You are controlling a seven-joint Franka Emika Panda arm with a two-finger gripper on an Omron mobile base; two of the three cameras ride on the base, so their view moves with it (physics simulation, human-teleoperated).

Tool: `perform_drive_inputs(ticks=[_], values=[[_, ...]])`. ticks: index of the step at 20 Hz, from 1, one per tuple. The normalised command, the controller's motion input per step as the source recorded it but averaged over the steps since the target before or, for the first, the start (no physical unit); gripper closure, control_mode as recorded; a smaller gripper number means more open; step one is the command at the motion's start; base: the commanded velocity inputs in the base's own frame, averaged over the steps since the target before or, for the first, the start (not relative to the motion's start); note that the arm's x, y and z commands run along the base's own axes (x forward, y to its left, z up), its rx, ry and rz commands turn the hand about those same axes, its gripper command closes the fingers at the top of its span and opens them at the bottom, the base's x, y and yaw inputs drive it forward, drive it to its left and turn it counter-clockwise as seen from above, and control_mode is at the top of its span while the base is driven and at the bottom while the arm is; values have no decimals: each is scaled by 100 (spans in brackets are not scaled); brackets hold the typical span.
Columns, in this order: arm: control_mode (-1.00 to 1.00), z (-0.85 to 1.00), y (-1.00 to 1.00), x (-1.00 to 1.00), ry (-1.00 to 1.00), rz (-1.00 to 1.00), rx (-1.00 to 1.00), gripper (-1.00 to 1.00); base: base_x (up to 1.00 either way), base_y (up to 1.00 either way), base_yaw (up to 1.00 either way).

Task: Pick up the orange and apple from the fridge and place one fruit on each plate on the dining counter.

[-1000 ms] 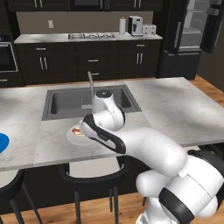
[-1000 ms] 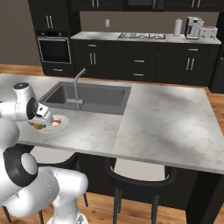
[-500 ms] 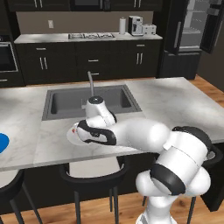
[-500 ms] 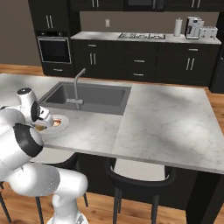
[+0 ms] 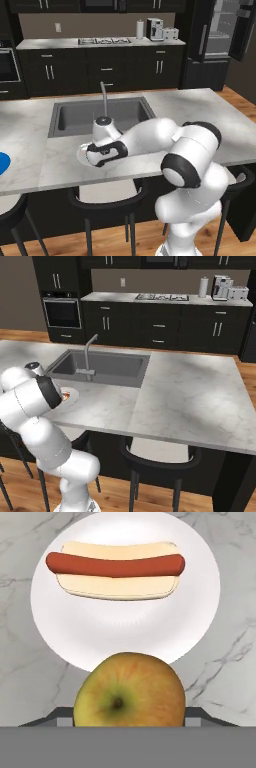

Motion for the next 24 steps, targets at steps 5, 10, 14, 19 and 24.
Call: perform_drive_inputs(ticks=[5, 10, 14, 19, 24], values=[[-100, -25, 18, 42, 0, 0, 0, 100, 0, 0, 0], [-100, -20, 11, 41, 0, 0, 0, 100, 0, 0, 0], [-100, -18, 8, 35, 0, 0, 0, 100, 0, 0, 0], [-100, -18, 3, 25, 0, 0, 0, 100, 0, 0, 0], [-100, -14, 3, 17, 0, 0, 0, -100, 0, 0, 0]])
